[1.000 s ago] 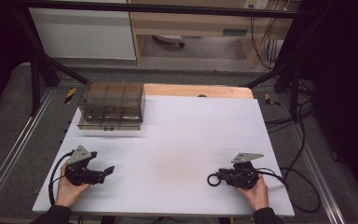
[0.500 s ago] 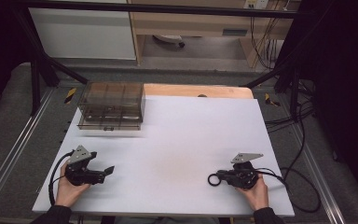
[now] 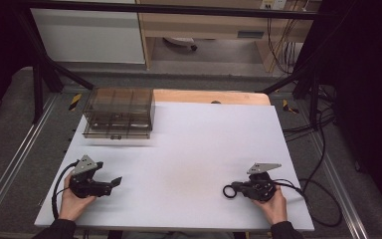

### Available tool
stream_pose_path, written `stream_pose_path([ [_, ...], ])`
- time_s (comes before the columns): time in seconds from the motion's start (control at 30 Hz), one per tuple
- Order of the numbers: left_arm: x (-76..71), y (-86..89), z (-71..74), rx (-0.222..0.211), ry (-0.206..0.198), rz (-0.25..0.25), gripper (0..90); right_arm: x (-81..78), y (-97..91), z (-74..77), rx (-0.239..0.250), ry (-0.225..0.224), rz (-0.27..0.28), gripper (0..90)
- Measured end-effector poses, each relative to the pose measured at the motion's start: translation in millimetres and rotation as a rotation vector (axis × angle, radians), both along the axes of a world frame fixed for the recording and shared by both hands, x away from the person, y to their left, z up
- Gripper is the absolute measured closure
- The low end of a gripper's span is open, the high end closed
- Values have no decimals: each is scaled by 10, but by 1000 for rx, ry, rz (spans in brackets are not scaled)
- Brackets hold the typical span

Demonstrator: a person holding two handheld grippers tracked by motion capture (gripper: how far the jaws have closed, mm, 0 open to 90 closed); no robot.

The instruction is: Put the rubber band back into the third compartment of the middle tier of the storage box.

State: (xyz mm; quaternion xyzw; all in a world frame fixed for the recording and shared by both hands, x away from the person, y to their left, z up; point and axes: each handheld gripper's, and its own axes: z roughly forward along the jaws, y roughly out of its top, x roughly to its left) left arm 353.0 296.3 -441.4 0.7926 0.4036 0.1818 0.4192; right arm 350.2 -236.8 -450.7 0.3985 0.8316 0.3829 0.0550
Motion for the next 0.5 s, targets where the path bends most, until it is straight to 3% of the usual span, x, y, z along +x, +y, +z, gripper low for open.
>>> stream_pose_path([
  [0.5,-1,1,0,0,0,-2,53,-13,5,83,14,-29,-9,867],
])
